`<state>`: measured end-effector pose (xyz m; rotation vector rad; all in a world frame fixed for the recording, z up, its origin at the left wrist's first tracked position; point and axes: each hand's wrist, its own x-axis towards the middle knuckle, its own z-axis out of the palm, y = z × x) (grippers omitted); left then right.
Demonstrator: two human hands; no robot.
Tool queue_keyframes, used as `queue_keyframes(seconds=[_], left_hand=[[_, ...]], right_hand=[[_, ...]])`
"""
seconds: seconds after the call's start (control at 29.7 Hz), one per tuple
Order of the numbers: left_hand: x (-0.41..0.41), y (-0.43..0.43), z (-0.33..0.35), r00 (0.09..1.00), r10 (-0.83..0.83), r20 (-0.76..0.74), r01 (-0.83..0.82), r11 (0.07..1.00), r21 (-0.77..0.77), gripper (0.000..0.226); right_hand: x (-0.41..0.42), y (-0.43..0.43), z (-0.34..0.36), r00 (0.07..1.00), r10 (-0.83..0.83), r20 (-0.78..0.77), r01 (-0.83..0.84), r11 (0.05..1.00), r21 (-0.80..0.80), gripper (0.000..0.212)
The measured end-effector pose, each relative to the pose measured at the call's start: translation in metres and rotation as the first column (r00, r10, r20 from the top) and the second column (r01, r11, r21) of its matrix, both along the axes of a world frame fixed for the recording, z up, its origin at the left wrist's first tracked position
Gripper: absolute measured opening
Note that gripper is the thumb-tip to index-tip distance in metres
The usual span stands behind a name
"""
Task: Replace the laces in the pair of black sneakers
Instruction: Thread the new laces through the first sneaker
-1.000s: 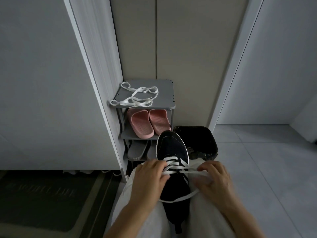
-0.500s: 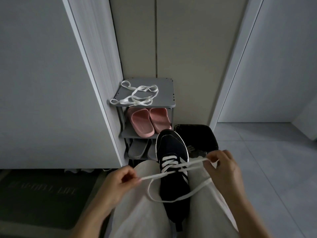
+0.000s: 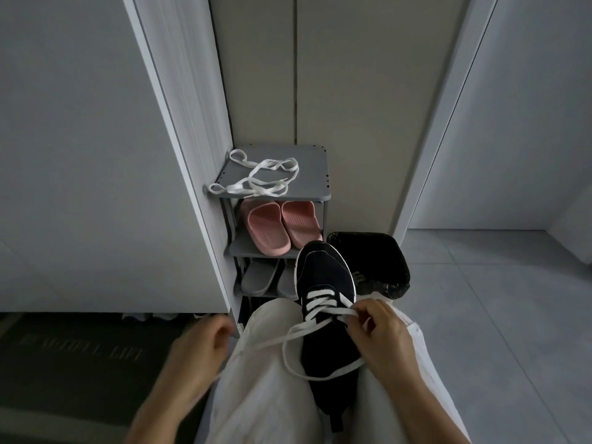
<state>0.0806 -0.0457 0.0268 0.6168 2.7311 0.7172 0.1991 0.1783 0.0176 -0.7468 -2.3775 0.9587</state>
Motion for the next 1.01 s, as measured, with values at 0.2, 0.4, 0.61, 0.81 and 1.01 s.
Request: queue_keyframes(seconds=[0.2, 0.4, 0.61, 0.81, 1.01], left_hand=[[0.045, 0.081, -0.003, 0.919, -0.193, -0.342, 0.271, 0.942, 0.197, 0.013], [0.041, 0.077, -0.001, 0.979, -0.193, 0.065, 0.147, 0.891, 0.429, 0.021], [0.011, 0.021, 0.001, 0.913, -0.087, 0.399, -0.124, 0.872, 0.473, 0.006], [0.018, 0.034, 0.009, 0.87, -0.175, 0.461, -0.05, 0.898, 0.436, 0.017], [0.027, 0.059, 0.006, 0.936, -0.224, 0.273, 0.084, 0.892, 0.443, 0.026]], right_hand=[[0.002, 0.0, 0.0, 0.995, -0.028, -0.093, 0.02, 0.996, -0.082, 0.009], [0.005, 0.004, -0.002, 0.988, 0.017, -0.155, -0.05, 0.975, -0.215, 0.019], [0.004, 0.002, -0.001, 0.99, 0.093, -0.106, -0.108, 0.982, -0.153, 0.021], [0.002, 0.001, -0.003, 0.99, 0.127, -0.063, -0.134, 0.985, -0.11, 0.015], [0.003, 0.002, -0.006, 0.99, 0.128, -0.056, -0.133, 0.987, -0.091, 0.003]])
